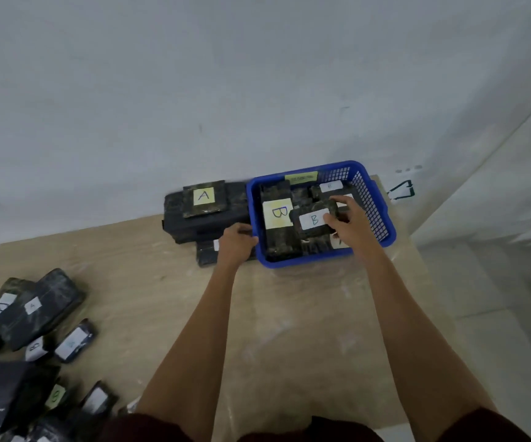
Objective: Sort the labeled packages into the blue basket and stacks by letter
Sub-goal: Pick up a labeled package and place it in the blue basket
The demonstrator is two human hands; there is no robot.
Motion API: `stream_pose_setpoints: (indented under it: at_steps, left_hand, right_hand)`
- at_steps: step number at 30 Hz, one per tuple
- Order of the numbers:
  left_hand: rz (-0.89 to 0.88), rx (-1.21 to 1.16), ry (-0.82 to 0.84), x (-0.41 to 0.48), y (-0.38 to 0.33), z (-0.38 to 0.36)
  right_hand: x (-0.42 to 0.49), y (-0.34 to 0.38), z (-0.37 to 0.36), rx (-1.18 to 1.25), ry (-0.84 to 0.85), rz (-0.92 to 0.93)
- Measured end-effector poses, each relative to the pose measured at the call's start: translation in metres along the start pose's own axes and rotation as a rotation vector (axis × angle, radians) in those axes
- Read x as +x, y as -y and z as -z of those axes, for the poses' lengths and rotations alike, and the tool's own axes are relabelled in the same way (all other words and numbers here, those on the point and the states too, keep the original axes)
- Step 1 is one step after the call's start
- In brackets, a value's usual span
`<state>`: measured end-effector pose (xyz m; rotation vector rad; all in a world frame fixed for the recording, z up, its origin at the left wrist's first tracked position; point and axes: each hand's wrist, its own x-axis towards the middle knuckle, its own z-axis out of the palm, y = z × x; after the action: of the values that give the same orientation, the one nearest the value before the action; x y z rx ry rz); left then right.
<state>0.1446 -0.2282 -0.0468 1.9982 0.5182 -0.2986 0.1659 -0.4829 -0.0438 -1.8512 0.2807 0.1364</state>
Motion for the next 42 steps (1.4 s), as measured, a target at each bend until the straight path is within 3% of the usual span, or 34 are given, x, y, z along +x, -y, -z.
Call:
stream_pose_setpoints:
  at_steps: [6, 13, 30, 35, 42]
  left_hand:
    - [0.08, 0.123, -0.045, 0.012, 0.013, -0.021]
    - [0.133, 0.151, -0.061, 0.029, 0.009, -0.025]
    - [0.239, 0.125, 0.133, 0.046, 0.003, -0.012]
    - [0.245, 0.09, 0.149, 0.045, 0.002, -0.011]
    - [0.279, 0.028, 0.211, 0.043, -0.001, -0.009]
  right_hand:
    - [0.036, -0.037, 0.022, -0.178, 0.042, -0.111]
    - [0.052, -0.062, 0.021, -0.3, 0.204, -0.186]
    - [0.063, -0.061, 0.019, -0.441, 0.309, -0.258]
    - [0.065, -0.06, 0.037, -0.37, 0.231, -0.253]
    - [0.071, -0.06, 0.07, -0.465, 0.075, -0.261]
